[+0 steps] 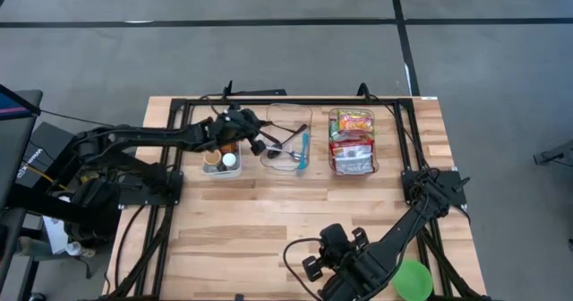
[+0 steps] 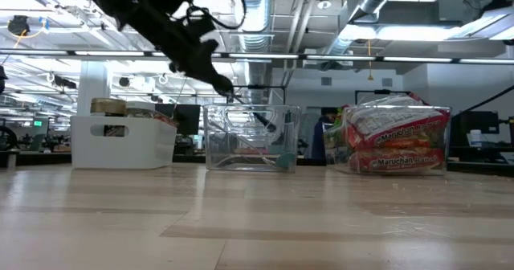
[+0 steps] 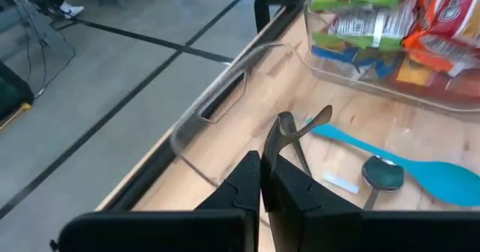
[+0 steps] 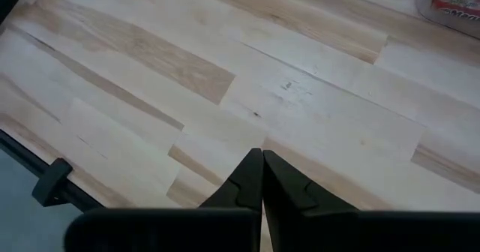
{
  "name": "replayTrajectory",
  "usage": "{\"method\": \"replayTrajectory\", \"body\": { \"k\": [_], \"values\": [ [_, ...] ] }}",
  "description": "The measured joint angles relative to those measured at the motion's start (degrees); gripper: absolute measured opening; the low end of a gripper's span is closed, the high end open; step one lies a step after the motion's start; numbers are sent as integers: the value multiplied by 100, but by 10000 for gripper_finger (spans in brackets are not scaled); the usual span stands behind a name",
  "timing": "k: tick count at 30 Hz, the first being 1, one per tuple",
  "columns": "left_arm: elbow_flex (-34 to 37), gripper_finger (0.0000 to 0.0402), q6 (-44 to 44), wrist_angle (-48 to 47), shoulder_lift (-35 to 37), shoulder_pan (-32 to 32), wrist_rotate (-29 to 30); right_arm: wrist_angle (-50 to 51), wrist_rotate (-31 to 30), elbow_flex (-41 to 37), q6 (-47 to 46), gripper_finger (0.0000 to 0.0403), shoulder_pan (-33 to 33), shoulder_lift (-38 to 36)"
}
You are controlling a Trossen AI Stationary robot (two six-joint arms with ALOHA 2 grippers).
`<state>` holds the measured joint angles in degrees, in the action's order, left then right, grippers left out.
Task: Pick & Place Food Item
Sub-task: Put the black spoon into the left transparent bin, then return to Home Position
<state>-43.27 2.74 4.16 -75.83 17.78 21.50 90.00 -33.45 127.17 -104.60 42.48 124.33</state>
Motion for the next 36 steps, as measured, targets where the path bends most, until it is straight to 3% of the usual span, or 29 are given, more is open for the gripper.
{"method": "replayTrajectory", "body": {
  "k": [19,25,36],
  "values": [
    [0,6,-193,887,-1145,0,-7,0,-2,0,-17,0,0,2],
    [0,4,-293,889,-1216,-2,-20,0,-2,0,7,0,2,2],
    [0,38,-401,875,-1214,-9,-92,2,-4,0,170,0,2,2]
  ]
}}
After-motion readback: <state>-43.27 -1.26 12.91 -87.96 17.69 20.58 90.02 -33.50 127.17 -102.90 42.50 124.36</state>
